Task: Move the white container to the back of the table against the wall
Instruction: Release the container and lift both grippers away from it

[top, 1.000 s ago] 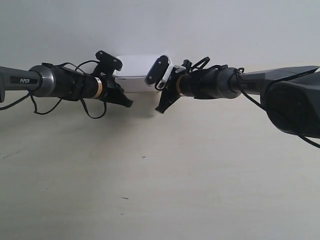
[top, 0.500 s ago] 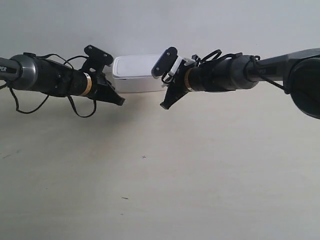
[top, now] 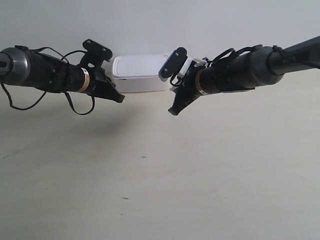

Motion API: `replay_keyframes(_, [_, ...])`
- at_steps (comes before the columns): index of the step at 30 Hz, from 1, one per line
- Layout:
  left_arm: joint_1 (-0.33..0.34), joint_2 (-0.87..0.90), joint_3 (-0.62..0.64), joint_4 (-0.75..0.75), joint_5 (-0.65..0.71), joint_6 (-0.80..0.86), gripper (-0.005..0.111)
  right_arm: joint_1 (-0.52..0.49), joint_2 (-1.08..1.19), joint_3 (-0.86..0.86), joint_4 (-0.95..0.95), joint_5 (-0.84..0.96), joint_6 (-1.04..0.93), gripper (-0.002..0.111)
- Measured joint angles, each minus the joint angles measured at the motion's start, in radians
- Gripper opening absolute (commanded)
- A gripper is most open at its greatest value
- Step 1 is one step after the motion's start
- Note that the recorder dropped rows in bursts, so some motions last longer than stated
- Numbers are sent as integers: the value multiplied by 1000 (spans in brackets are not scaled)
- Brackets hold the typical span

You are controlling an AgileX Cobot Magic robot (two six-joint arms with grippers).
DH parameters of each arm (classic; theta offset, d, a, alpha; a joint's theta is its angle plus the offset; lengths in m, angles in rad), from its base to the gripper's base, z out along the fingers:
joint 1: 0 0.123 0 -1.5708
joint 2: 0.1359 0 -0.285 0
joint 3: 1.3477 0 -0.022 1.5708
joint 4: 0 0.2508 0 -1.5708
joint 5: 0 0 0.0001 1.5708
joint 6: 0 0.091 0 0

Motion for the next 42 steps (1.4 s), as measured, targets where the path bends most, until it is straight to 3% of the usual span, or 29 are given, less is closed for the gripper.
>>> replay_keyframes(18, [-1,182,-228,-2,-2,8,0,0,-356,249,54,0,71,0])
replay_keyframes(30, [-2,219,-261,-2,-20,-13,0,0,-498,347,96,-24,71,0])
replay_keyframes(38, [-2,108,-142,-2,-26,-36,0,0,-516,360,193,3,71,0])
replay_keyframes(42, [-2,-35,9,-6,-24,-45,0,0,-588,434,268,-4,71,0])
